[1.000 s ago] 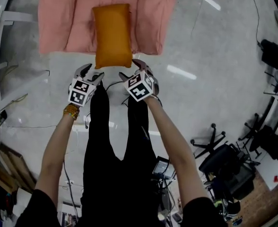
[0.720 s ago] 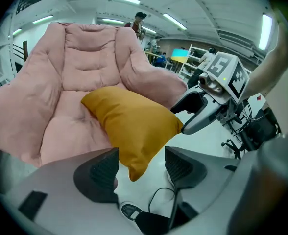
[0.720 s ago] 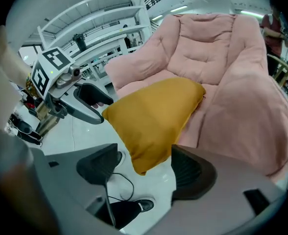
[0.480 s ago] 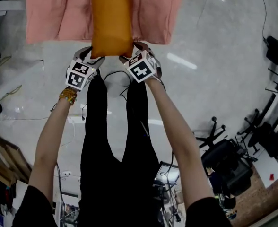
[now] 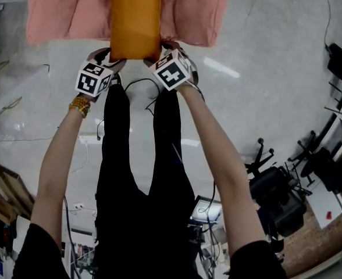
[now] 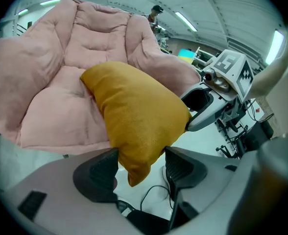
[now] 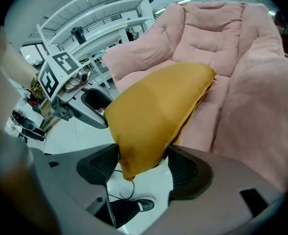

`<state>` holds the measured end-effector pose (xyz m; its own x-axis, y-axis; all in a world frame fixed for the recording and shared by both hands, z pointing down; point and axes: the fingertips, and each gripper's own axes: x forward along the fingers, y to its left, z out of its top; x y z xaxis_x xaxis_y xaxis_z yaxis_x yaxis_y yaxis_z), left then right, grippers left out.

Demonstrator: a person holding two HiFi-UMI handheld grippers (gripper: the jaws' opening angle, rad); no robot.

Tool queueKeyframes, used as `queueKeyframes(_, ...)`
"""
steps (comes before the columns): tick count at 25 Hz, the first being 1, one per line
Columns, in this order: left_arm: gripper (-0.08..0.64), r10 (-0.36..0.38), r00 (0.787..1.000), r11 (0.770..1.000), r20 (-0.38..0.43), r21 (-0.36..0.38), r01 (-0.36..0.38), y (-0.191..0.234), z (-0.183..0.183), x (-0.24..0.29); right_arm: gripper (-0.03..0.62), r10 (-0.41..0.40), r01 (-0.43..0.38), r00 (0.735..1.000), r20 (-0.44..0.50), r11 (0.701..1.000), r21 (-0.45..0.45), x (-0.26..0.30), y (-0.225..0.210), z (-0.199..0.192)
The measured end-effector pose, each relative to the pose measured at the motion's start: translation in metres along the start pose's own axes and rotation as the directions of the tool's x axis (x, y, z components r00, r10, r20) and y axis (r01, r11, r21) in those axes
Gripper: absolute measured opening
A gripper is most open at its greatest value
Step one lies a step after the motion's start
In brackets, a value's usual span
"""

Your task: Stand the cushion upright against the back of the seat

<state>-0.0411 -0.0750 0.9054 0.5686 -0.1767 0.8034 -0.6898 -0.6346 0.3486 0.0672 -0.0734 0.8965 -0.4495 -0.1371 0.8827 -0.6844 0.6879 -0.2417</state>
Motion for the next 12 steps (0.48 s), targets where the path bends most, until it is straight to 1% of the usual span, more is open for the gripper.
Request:
queueKeyframes(4,0.298,-0.018,1.000,0.999,0.022,-0.038,0.019,0.004,-0.007,0.000,0.328,0.023,-0.023,1.000,0.000,1.000,0.010,0.001,0.001,0.001)
queueKeyframes(8,0.313,-0.054,0.999,0.995,0.009,-0.085,0.054,0.009,-0.019,0.012,0.328,0.029,-0.029,1.000,-0.003,0.999,0.032,0.004,-0.001,-0.001)
queueKeyframes(10,0.313,-0.070,0.998,0.995,-0.004,-0.073,0.069,0.007,-0.018,0.019,0.328,0.029,-0.028,1.000,-0.010,0.999,0.028,0.006,-0.002,-0.002)
queueKeyframes(12,0.313,-0.071,0.997,0.997,-0.022,-0.038,0.070,0.007,-0.014,0.022,0.328,0.029,-0.029,1.000,-0.010,0.999,0.025,0.008,-0.004,0.001)
